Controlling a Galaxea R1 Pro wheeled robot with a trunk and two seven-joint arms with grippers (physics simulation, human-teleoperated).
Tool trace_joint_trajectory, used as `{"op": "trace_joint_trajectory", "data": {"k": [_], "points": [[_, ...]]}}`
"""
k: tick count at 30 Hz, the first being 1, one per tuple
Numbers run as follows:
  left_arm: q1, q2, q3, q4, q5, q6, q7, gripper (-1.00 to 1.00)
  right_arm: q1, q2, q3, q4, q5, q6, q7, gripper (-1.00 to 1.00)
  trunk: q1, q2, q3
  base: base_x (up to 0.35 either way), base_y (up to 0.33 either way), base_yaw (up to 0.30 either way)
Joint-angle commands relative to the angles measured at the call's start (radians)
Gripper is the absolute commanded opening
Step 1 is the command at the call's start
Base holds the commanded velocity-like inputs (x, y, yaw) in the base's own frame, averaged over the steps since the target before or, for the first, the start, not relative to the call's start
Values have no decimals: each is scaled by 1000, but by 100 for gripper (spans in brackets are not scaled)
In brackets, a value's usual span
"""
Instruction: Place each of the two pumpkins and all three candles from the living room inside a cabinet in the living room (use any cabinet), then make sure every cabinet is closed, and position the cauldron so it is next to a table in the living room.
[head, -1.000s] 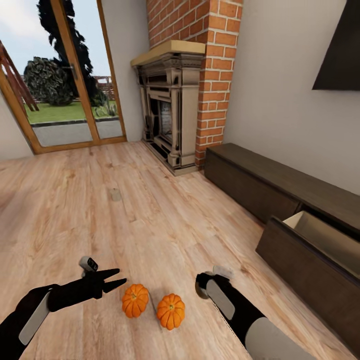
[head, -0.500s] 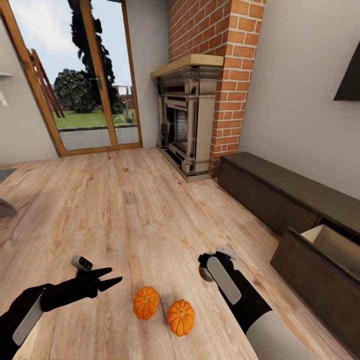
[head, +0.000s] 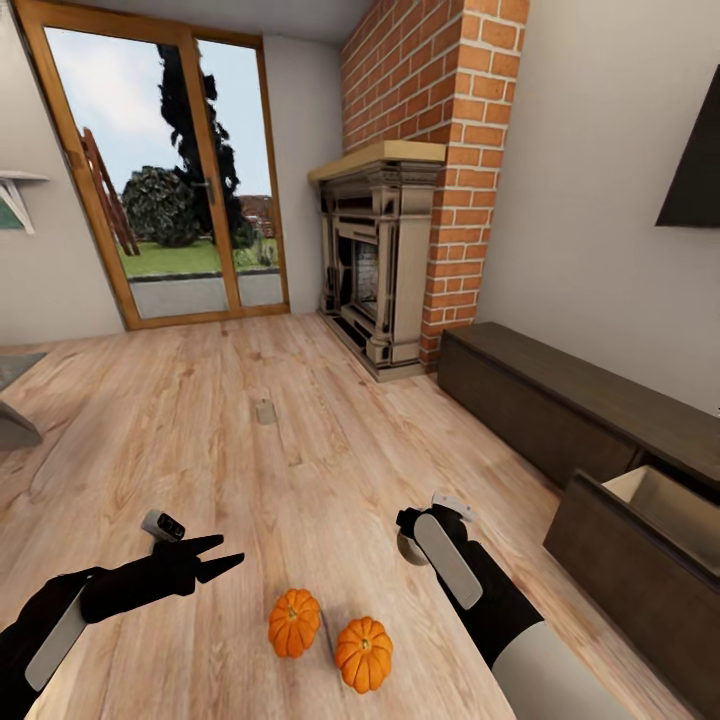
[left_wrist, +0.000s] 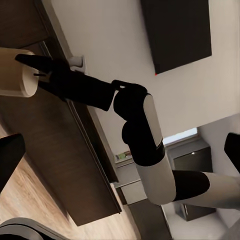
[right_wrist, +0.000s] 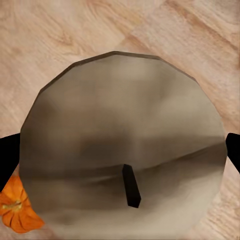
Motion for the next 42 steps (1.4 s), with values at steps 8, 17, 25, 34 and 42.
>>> {"op": "trace_joint_trajectory", "data": {"k": [8, 17, 25, 34, 42], "points": [[-1, 0, -1, 0, 5, 11, -2, 100, -1, 0, 2, 0, -5, 0, -8, -100, -2, 1, 18, 0, 0, 0], [0, 0, 1, 1, 7, 11, -2, 100, -1, 0, 2, 4, -7, -3, -9, -100, -2, 1, 19, 0, 1, 75], [0, 0, 8, 3, 9, 11, -2, 100, -1, 0, 3, 5, -5, -4, -8, -100, -2, 1, 19, 45, 167, 257], [3, 0, 10, 4, 8, 11, -4, 100, -1, -2, 3, 5, -6, -5, -7, -100, -2, 1, 18, 157, 182, 6], [4, 1, 10, 3, 8, 11, -4, 100, -1, -1, 3, 5, -7, -5, -11, -100, -2, 1, 18, 154, 182, 176]]}}
